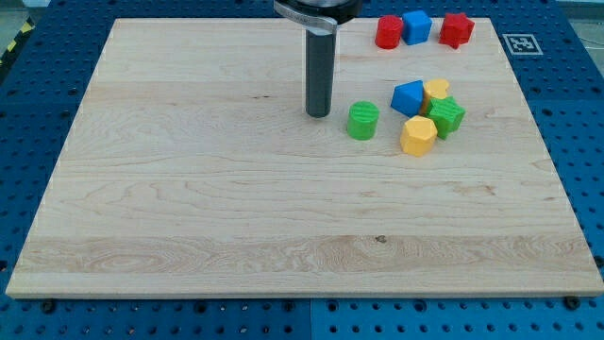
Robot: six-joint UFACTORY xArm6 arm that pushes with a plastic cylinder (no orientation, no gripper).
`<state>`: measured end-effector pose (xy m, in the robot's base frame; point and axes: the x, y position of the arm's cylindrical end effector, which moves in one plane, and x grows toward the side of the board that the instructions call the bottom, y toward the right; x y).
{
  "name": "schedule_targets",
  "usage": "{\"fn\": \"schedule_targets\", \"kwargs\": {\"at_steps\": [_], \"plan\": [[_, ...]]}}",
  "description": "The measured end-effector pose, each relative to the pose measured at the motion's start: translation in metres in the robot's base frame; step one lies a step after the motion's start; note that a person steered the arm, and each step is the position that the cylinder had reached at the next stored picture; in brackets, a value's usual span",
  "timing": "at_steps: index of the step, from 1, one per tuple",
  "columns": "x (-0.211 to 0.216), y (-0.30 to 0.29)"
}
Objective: Keep the red circle at the bottom left of the blue cube
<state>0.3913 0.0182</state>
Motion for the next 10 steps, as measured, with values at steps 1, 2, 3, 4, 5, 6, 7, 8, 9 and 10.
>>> {"fn": "schedule_targets", "kwargs": {"at_steps": [1,2,3,4,5,6,7,8,9,10], "plan": [[0.008,0.019],[0.010,0.031],[0.019,0.037],[0.029,0.039],[0.030,0.035],[0.021,-0.015],[-0.016,-0.074],[-0.067,-0.098],[-0.112,-0.076],[-0.155,-0.069]]}}
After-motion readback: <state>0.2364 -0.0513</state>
